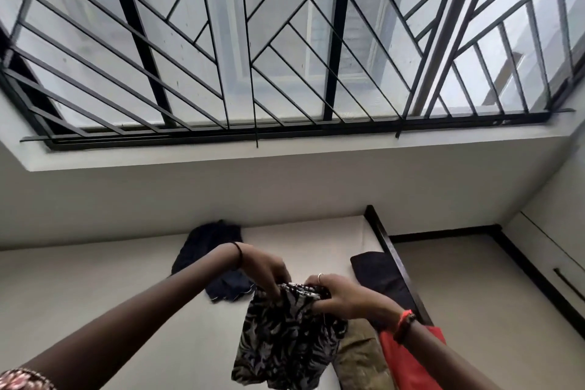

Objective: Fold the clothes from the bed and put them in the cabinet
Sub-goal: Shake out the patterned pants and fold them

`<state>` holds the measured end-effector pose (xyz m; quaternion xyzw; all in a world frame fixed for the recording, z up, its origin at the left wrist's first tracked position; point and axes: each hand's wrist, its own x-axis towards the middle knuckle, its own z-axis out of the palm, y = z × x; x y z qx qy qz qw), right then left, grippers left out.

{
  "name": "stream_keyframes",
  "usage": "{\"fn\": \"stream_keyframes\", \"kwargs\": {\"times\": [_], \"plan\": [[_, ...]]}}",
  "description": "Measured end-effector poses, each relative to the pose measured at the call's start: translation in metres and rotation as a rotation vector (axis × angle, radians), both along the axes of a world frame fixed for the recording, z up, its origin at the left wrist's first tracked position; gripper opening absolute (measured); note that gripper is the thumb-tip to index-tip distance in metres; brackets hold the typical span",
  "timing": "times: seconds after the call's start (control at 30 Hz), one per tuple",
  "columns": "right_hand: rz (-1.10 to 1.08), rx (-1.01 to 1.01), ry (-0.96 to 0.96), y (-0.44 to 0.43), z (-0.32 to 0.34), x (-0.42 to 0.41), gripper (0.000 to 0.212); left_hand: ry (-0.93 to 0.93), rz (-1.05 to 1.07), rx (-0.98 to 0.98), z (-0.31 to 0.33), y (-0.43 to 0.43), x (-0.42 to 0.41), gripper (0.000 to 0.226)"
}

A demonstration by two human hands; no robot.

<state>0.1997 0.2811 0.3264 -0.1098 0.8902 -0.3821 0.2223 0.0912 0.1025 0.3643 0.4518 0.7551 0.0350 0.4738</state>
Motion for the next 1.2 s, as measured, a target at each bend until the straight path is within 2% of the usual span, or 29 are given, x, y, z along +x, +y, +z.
{"fn": "stream_keyframes", "kwargs": {"times": [0.13, 0.23, 0.33, 0.4, 0.5, 0.53, 0.73, 0.83, 0.9, 0.97, 1.1, 1.2], "plan": [[-0.114, -0.031, 0.009, -0.007, -0.024, -0.002, 0.024, -0.044, 0.079, 0.013, -0.018, -0.009, -0.016, 0.024], [-0.071, 0.007, 0.010, -0.008, -0.036, -0.020, 0.041, -0.005, 0.093, -0.008, -0.033, -0.006, -0.035, 0.024], [-0.030, 0.111, 0.010, 0.000, -0.050, -0.056, 0.036, 0.066, 0.111, -0.024, -0.051, 0.005, -0.059, 0.025], [-0.066, 0.158, 0.036, 0.009, -0.056, -0.084, 0.034, 0.168, 0.128, -0.012, -0.057, 0.014, -0.077, 0.026], [-0.133, 0.186, 0.102, 0.026, -0.061, -0.125, 0.007, 0.417, 0.153, 0.051, -0.069, 0.026, -0.110, 0.026], [-0.167, 0.208, 0.138, 0.032, -0.063, -0.138, 0.005, 0.510, 0.164, 0.077, -0.074, 0.030, -0.120, 0.026], [-0.312, 0.230, 0.347, 0.048, -0.087, -0.177, 0.030, 0.838, 0.143, 0.245, -0.094, 0.033, -0.146, 0.035], [-0.324, 0.312, 0.441, 0.036, -0.125, -0.164, 0.035, 0.977, 0.093, 0.373, -0.139, 0.020, -0.135, 0.035], [-0.276, 0.343, 0.577, 0.025, -0.162, -0.148, 0.038, 1.050, 0.024, 0.495, -0.176, 0.007, -0.119, 0.026], [-0.188, 0.438, 0.646, 0.013, -0.212, -0.128, 0.041, 1.074, -0.010, 0.476, -0.222, -0.009, -0.098, 0.032], [0.009, 0.563, 0.539, -0.023, -0.316, -0.057, 0.043, 0.970, -0.037, 0.405, -0.334, -0.053, -0.035, 0.039], [0.106, 0.629, 0.440, -0.055, -0.370, 0.006, 0.051, 0.887, -0.040, 0.393, -0.389, -0.083, 0.024, 0.039]]}}
